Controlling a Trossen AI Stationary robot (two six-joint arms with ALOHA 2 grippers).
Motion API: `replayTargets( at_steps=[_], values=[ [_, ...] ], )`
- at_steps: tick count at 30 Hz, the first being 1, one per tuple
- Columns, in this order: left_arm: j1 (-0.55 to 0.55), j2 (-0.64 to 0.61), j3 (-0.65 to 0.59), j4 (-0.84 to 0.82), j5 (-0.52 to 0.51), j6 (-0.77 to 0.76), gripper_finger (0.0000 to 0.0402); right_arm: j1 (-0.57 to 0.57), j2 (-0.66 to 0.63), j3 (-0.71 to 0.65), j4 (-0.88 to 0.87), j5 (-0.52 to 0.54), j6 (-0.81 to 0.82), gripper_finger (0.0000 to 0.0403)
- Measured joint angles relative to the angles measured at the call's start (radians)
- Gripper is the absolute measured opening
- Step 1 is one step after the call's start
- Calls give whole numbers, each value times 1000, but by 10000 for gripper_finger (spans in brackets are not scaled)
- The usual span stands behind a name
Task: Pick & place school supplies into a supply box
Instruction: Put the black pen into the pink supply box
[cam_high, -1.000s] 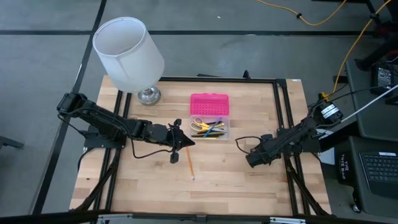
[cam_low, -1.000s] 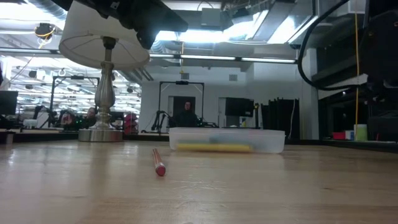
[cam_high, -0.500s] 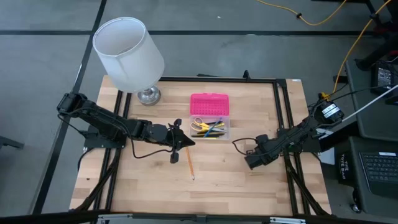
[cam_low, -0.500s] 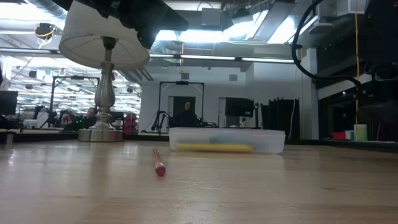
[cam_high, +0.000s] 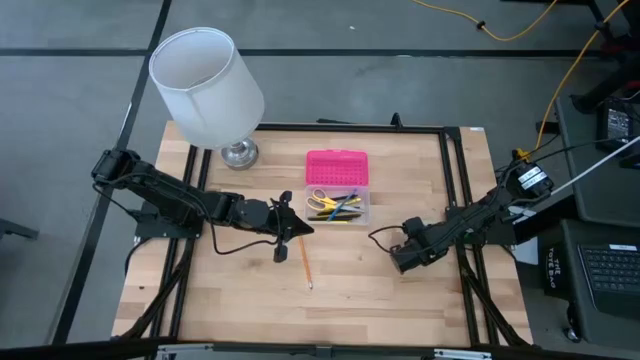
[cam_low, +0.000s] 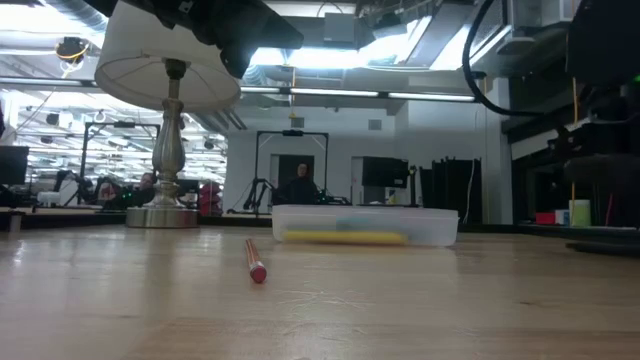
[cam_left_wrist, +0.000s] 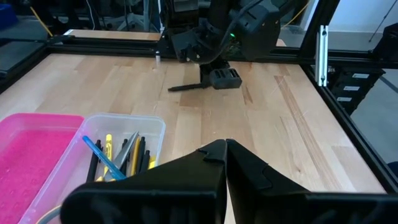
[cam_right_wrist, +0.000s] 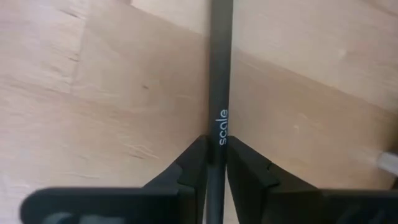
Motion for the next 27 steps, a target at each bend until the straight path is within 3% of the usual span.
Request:
replayTargets(
  at_steps=[15, 27],
  values=[
    [0, 0, 0, 4, 0, 0, 4, -1, 3, 19, -9, 7, -54, 69],
    [0, 0, 0, 4, 0, -23, 4, -2, 3, 18, -20, 13, -62, 100]
  ],
)
